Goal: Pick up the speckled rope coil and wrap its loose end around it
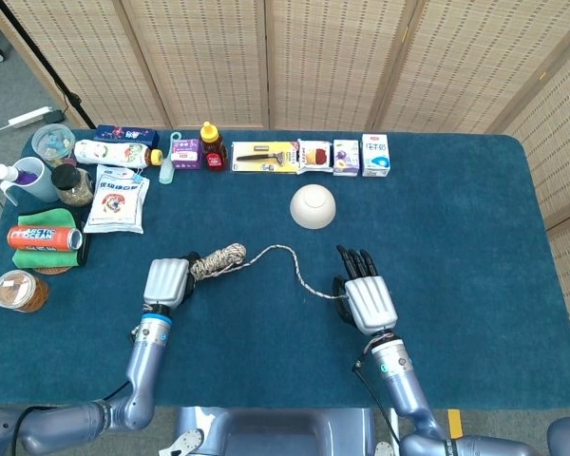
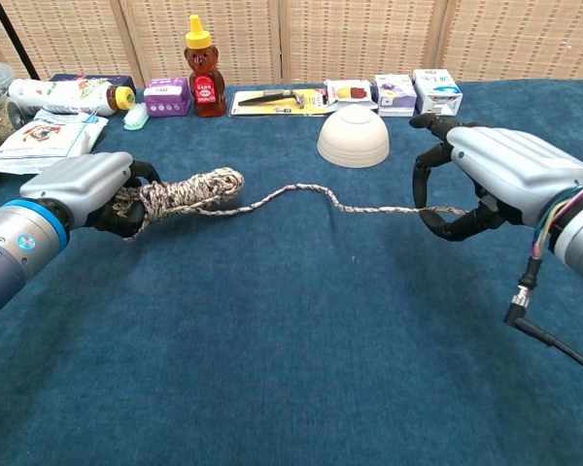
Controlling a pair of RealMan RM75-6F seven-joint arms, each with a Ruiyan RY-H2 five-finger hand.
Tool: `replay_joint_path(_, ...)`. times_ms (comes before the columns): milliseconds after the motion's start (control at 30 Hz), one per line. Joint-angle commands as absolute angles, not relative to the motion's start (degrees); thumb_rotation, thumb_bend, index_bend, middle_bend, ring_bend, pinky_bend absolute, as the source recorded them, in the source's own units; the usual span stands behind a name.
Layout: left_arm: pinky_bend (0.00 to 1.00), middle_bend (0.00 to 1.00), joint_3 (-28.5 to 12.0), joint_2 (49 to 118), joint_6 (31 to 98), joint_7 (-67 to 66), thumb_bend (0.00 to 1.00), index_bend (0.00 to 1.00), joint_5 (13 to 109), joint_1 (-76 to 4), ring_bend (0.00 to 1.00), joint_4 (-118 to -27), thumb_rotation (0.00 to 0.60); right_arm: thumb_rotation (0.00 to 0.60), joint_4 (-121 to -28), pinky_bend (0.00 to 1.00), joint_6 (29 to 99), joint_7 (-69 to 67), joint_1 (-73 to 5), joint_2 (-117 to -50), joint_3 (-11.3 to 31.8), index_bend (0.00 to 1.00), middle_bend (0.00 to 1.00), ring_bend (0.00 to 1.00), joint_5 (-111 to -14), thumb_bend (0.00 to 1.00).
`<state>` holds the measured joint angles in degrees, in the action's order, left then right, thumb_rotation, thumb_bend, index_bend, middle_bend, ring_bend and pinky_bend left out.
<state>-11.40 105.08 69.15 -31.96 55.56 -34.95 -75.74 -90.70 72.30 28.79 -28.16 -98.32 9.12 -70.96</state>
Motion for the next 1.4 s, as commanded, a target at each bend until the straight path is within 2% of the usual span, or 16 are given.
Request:
replay_joint_path(33,0.68,0.54,-10.59,103.50,68.99,-28.95,0.64,0.70,58.65,-34.43,0.56,-74.98,0.600,0.600,-91.18,0.00,72.58,28.88,-28.03,-97.90,8.91,0.66,0.00,0.00,-71.50,0.49)
replay_joint_path(367,0.68,0.54,-7.36,97.49,67.58,-22.45,0.64,0.70,69.45,-34.78,0.56,-75.07,0.600,0.600,-96.28,0.00,73.66,29.41,-27.56,-94.87,7.96,0.67,0.00,0.00,-74.62,0.49)
replay_joint_path(867,0.68,0.54,-8.60,96.47,63.97,-33.46,0.64,0.70,71.91,-39.94,0.56,-77.39,0.600,0.600,-115.67,0.00,72.36,33.76,-28.40,-86.29,7.73,0.68,0.00,0.00,-77.59,0.49)
replay_joint_path(1167,0.68,0.54,-9.74,97.80,64.17,-37.63,0.64,0.71,70.66,-41.19,0.56,-79.14,0.600,0.600,-124.60,0.00,71.38,37.63,-30.32,-83.30,10.18,0.70,0.00,0.00,-75.85,0.49)
replay_joint_path(1400,0.68,0.54,-9.25,98.47,64.14,-39.48,0.64,0.71,70.79,-41.68,0.56,-79.23,0.600,0.600,-128.91,0.00,71.73,41.90,-33.52,-83.20,15.32,0.71,0.00,0.00,-72.36,0.49)
